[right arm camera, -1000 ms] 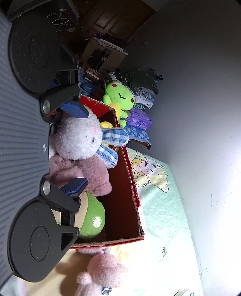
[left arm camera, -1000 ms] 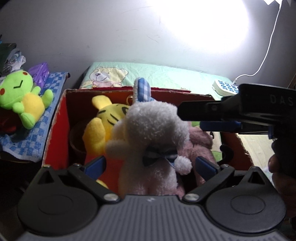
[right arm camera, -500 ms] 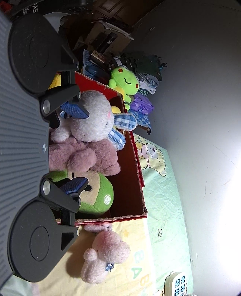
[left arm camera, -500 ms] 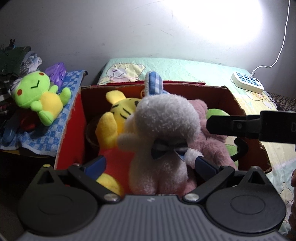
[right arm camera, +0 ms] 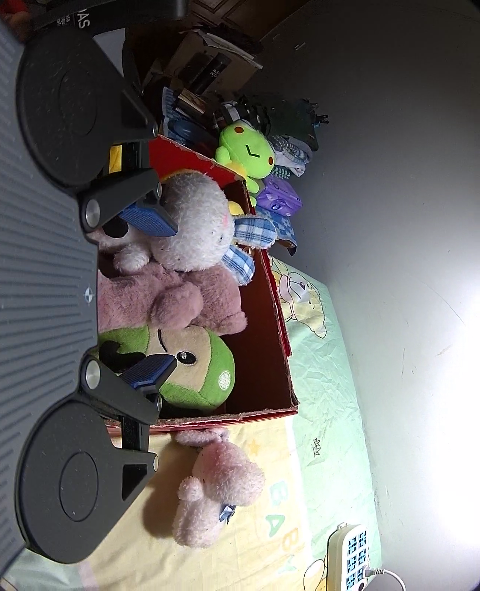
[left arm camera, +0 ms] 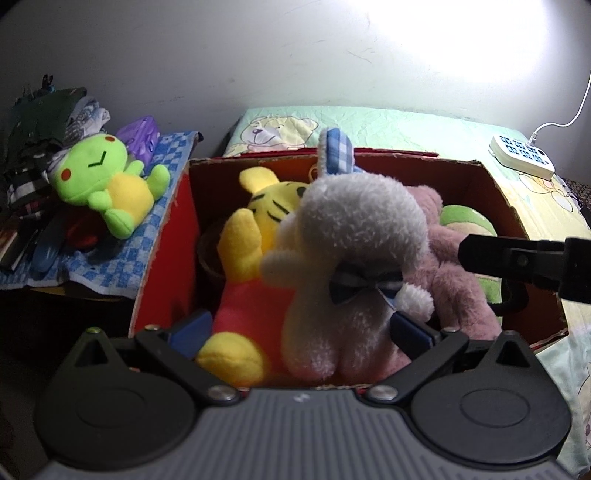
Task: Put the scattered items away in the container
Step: 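Open the right gripper and release the bunny in the box, then withdraw the right gripper from the box and hold it above, then reach the right gripper to the bow-tied bunny lying on the bed, then close the right gripper on the bow-tied bunny's body, then lift the bow-tied bunny with the right gripper over the red box, then lower the bow-tied bunny into the box beside the other bunny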
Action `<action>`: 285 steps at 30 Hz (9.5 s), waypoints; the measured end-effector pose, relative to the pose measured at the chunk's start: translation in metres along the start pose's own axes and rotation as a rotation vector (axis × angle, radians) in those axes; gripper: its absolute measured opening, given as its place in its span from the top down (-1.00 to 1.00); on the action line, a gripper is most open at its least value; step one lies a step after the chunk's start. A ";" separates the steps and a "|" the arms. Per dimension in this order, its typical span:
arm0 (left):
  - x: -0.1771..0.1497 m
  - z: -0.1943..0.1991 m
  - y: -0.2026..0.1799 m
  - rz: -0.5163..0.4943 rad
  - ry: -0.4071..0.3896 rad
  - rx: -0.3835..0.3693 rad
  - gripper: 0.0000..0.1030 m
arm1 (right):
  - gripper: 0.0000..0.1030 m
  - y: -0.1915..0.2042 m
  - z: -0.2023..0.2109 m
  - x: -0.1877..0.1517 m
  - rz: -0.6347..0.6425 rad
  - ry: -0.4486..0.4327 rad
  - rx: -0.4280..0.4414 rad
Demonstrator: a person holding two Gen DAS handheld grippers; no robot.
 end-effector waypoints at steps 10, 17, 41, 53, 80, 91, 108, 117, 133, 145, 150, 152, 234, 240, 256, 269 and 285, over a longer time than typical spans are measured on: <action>-0.003 -0.004 -0.002 -0.012 0.013 0.011 -0.99 | -0.44 -0.004 0.005 -0.003 -0.009 -0.013 -0.029; -0.005 -0.007 -0.004 -0.023 0.019 0.016 -0.99 | -0.44 -0.006 0.006 -0.006 -0.007 -0.015 -0.039; -0.010 -0.020 -0.011 -0.036 0.053 0.046 -0.99 | -0.44 -0.018 0.014 -0.005 -0.026 -0.042 -0.053; -0.010 -0.021 -0.012 -0.038 0.056 0.053 -0.99 | -0.44 -0.020 0.016 -0.001 -0.014 -0.045 -0.051; 0.018 0.020 -0.013 0.060 0.018 0.181 -0.99 | -0.43 -0.041 0.037 0.020 -0.009 -0.051 0.063; 0.026 0.029 -0.076 0.035 -0.044 0.121 -0.98 | -0.43 -0.101 0.054 0.035 -0.024 -0.031 0.032; 0.045 0.041 -0.225 -0.072 -0.196 -0.265 -0.98 | -0.30 -0.217 0.051 0.032 -0.179 0.059 -0.026; 0.013 0.005 -0.299 -0.144 -0.104 -0.376 -0.98 | -0.30 -0.254 0.034 0.037 -0.193 0.104 0.006; -0.011 -0.083 -0.291 -0.044 0.041 -0.246 -0.98 | -0.18 -0.253 -0.024 0.025 -0.225 0.209 0.219; -0.006 -0.117 -0.286 -0.023 0.088 -0.216 -0.92 | -0.15 -0.253 -0.051 0.020 -0.265 0.254 0.267; -0.004 -0.118 -0.286 -0.025 0.090 -0.240 -0.84 | 0.35 -0.256 -0.047 0.013 -0.287 0.277 0.273; -0.004 -0.116 -0.292 -0.046 0.090 -0.261 -0.85 | 0.38 -0.258 -0.044 0.010 -0.313 0.285 0.275; -0.025 0.038 -0.338 -0.253 -0.045 -0.605 -0.88 | -0.07 -0.202 0.140 -0.002 -0.275 0.000 0.155; 0.016 0.063 -0.284 -0.190 -0.156 -0.566 -0.94 | -0.08 -0.148 0.129 0.026 -0.237 -0.073 0.246; 0.039 0.031 -0.136 -0.069 -0.163 -0.429 -0.96 | -0.08 -0.038 0.033 0.023 -0.195 -0.012 0.339; 0.029 0.008 -0.126 -0.166 -0.157 -0.462 -0.97 | -0.21 -0.052 0.034 0.029 -0.182 -0.126 0.163; 0.029 0.023 -0.109 -0.139 -0.171 -0.498 -0.97 | 0.13 -0.043 0.020 0.031 -0.098 -0.118 0.107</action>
Point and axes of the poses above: each gripper's, at about its wrist camera, not at the fingertips, and z roughly against the way its jaws point, y to its left, x to its top, the point moved 10 cm from there along -z, roughly the way its jaws point, and after that the axes turned 8 degrees about -y, right-handed, at the moved point
